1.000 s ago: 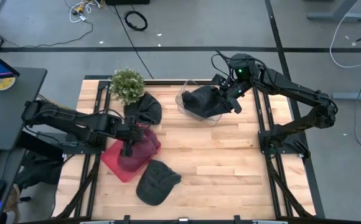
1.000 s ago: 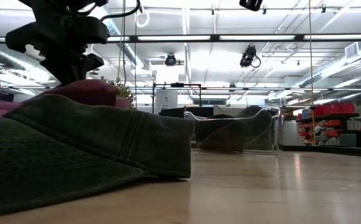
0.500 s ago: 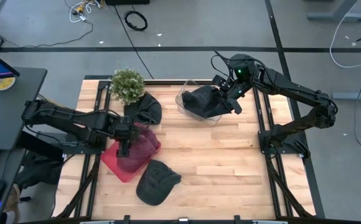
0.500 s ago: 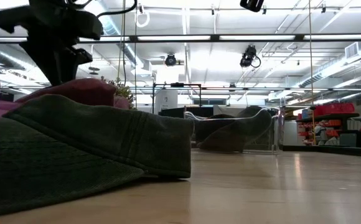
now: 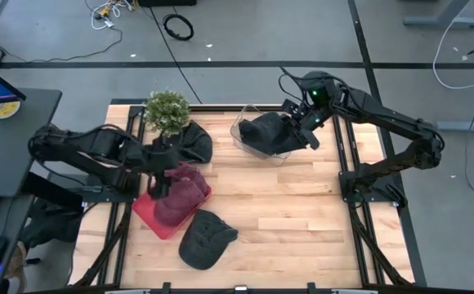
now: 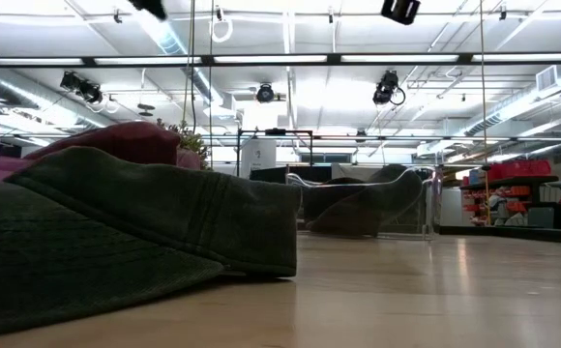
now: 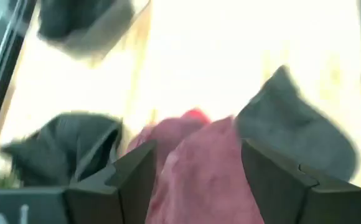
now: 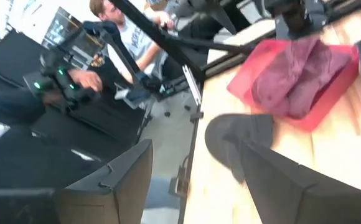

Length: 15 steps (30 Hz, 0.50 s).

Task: Pick & Place hat
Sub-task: Put the bottom black cap into the transparent bin

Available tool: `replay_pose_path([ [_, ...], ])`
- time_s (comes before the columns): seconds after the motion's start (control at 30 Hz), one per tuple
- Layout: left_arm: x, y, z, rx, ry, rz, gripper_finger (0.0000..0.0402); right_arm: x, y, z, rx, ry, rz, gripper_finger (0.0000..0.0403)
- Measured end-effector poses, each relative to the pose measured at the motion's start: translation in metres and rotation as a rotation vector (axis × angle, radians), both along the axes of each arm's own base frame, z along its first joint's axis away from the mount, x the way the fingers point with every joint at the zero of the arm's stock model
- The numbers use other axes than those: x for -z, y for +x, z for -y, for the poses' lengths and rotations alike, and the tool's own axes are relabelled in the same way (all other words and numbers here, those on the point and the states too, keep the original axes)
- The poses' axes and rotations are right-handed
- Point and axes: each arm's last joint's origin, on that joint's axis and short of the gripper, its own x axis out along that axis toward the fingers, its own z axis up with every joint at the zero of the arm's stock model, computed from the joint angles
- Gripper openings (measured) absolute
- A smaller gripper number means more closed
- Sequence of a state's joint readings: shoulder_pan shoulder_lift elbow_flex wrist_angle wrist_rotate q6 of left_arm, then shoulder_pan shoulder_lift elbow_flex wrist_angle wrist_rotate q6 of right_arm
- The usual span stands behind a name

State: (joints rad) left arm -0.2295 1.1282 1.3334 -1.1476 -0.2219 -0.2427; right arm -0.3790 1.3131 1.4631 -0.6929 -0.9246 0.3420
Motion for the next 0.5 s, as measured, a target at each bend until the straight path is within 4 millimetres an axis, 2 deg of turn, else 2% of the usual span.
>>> replay_pose_path([
  [0.13,-0.019,0.013,0.013,0.136,0.024,0.037,0.0221,0.002,-0.013,-0.005,-0.023,-0.017,-0.045,0.0245],
  [0.27,-0.029,0.033,0.024,0.187,0.039,0.042,0.0211,0.001,-0.023,-0.009,-0.024,-0.036,-0.063,0.0245],
  [0.37,-0.026,0.053,0.034,0.207,0.044,0.010,0.0209,-0.001,-0.030,-0.011,-0.032,-0.080,-0.054,0.0245],
  [0.5,-0.009,0.078,0.050,0.300,0.054,-0.080,0.0209,0.002,-0.045,-0.016,-0.032,-0.159,-0.102,0.0245],
])
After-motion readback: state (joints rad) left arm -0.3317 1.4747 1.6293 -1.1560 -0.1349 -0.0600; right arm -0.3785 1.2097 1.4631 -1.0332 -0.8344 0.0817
